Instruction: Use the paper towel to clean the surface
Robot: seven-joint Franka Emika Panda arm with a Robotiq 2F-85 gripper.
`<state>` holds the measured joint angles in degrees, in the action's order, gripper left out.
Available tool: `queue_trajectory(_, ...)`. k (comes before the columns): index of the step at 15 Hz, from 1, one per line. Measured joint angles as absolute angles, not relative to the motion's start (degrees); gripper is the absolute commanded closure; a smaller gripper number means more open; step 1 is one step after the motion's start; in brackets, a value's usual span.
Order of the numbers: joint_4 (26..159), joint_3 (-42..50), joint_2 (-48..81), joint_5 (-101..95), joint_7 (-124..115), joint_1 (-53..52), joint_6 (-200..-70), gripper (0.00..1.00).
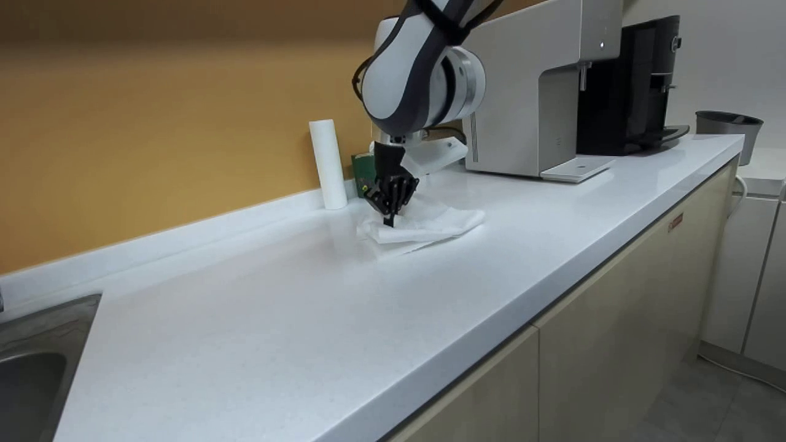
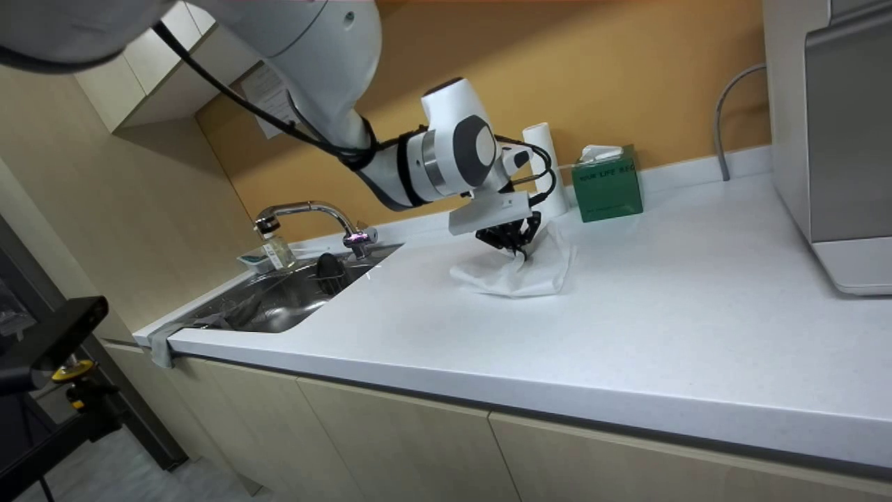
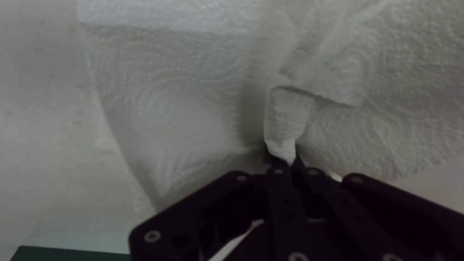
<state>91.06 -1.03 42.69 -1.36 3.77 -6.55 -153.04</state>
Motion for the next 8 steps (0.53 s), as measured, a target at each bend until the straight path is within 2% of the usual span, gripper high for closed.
queue_trajectory(8, 79.73, 7.0, 50.51, -2.37, -2.53, -7.1, -154.46, 0.99)
